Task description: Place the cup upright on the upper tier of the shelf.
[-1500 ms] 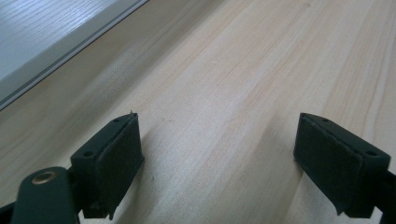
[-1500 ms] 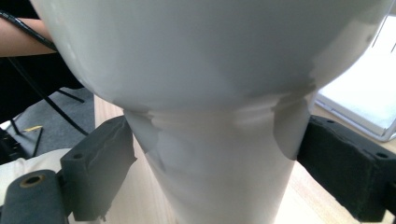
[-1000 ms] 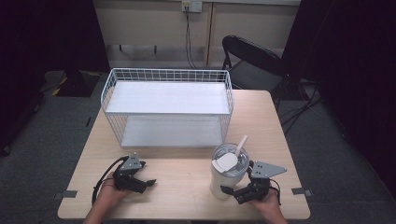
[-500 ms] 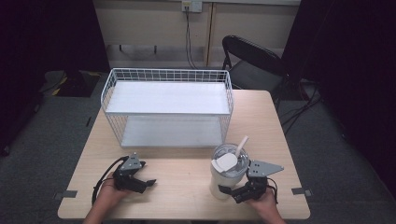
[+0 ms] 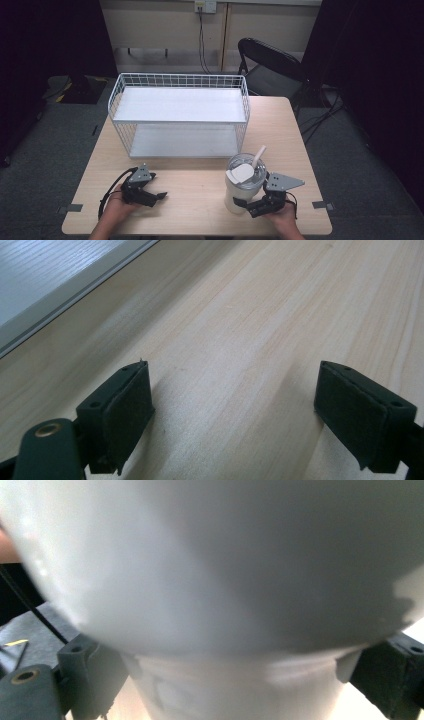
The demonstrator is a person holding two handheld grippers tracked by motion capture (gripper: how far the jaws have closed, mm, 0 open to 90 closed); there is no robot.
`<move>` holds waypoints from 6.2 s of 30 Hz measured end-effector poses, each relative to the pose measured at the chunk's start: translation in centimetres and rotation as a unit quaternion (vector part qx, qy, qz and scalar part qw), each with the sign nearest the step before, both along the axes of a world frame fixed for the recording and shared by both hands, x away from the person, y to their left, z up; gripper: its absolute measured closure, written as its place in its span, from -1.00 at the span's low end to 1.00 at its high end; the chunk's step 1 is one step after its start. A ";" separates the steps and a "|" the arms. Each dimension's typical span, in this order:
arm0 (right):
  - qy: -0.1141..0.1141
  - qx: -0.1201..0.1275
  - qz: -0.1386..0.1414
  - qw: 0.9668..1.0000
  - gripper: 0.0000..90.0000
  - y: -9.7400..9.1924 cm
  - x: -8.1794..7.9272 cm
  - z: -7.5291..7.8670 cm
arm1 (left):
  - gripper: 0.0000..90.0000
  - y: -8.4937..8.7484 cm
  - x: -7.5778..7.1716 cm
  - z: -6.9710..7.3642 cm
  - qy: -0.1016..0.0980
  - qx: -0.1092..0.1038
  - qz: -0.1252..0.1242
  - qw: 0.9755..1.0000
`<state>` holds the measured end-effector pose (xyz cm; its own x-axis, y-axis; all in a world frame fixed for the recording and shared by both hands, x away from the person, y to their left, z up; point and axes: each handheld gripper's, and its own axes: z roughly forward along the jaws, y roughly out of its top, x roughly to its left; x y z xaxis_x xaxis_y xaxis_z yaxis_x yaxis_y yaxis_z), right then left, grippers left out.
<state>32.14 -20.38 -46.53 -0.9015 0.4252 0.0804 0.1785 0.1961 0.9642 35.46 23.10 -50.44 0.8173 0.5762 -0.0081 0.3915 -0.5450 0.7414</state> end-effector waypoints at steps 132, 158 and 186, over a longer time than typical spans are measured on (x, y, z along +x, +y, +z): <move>-0.016 0.007 0.013 1.000 -0.79 9.3 9.8 24.5 | -0.67 0.0 0.0 0.0 0.000 -0.002 0.002 1.000; -0.024 0.003 -0.040 0.999 -0.79 10.9 13.3 25.6 | -0.67 0.0 0.0 0.0 0.000 -0.002 0.001 1.000; -0.017 -0.004 -0.090 0.996 -0.79 11.8 16.0 24.7 | -0.67 0.0 0.0 0.0 0.000 -0.002 0.001 1.000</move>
